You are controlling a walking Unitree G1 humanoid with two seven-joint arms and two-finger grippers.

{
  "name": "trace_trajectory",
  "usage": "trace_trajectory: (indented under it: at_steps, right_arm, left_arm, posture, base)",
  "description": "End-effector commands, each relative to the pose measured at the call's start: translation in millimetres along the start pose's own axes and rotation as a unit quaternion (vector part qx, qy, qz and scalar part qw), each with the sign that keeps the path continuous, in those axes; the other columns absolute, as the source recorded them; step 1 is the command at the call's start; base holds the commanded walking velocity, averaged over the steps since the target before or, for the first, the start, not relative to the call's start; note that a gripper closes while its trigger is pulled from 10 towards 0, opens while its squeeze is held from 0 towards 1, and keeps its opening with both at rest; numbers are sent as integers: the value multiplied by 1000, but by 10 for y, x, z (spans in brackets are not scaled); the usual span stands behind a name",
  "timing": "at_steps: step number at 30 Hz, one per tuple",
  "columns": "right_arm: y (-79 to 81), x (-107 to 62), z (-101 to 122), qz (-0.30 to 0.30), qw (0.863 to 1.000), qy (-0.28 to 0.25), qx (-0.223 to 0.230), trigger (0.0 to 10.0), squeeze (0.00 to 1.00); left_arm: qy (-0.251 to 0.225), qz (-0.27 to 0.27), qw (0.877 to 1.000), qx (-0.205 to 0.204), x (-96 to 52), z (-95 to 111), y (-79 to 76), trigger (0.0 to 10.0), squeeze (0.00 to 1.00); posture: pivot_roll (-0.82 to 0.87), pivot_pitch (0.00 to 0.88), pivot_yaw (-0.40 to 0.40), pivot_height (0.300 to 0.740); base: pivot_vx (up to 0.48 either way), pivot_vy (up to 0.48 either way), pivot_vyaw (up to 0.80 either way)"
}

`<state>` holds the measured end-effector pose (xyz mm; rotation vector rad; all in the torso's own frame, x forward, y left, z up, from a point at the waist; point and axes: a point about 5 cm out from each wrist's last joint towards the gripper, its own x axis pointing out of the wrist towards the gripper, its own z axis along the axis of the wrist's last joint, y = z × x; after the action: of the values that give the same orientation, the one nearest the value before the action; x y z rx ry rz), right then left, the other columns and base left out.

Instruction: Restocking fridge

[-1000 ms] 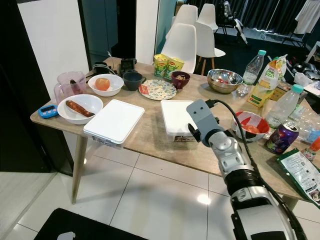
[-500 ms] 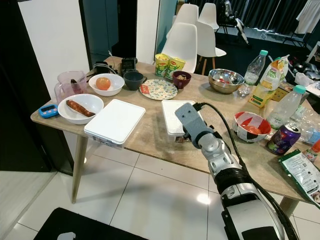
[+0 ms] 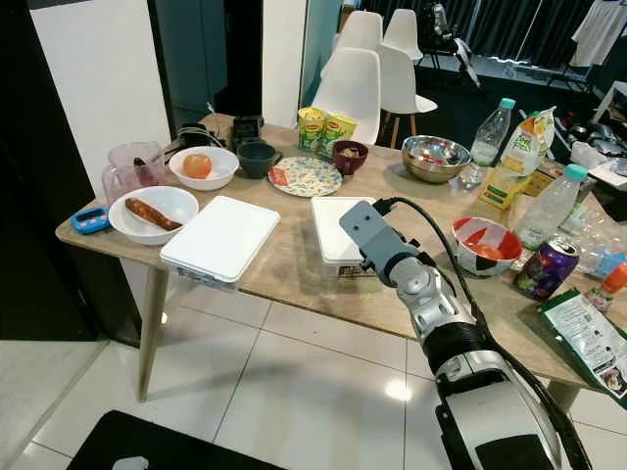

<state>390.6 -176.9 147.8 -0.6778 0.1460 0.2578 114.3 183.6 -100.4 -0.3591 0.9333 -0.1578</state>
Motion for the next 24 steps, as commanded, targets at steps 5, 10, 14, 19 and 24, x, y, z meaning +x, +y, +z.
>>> trace_trajectory:
  at_steps: [5, 10, 14, 19, 24]
  right_arm:
    - [17, -2, -42, 11, 1000, 6, -15, 10000, 0]
    - [62, 24, -43, 18, 1000, 16, -12, 10000, 0]
    - [-44, 43, 24, 7, 1000, 14, -13, 10000, 0]
    - [-100, 48, 56, 3, 1000, 12, -22, 10000, 0]
    - [-121, 59, 85, 16, 999, 17, -48, 10000, 0]
  left_arm:
    - [41, -13, 999, -6, -38, -218, -58, 10000, 0]
    - [45, -18, 999, -9, -64, -303, -85, 10000, 0]
    - [53, -18, 998, -11, -113, -391, -76, 10000, 0]
    - [51, -15, 998, -13, -135, -402, -47, 10000, 0]
    - [47, -14, 999, -13, -155, -407, -24, 10000, 0]
  posture:
    - [88, 11, -107, 740]
    - [102, 42, -110, 740]
    - [112, 58, -113, 740]
    - [117, 67, -115, 740]
    - [117, 77, -116, 740]
  base:
    - [0, 0, 0]
    - [0, 0, 0]
    - [0, 0, 0]
    - [0, 0, 0]
    - [0, 0, 0]
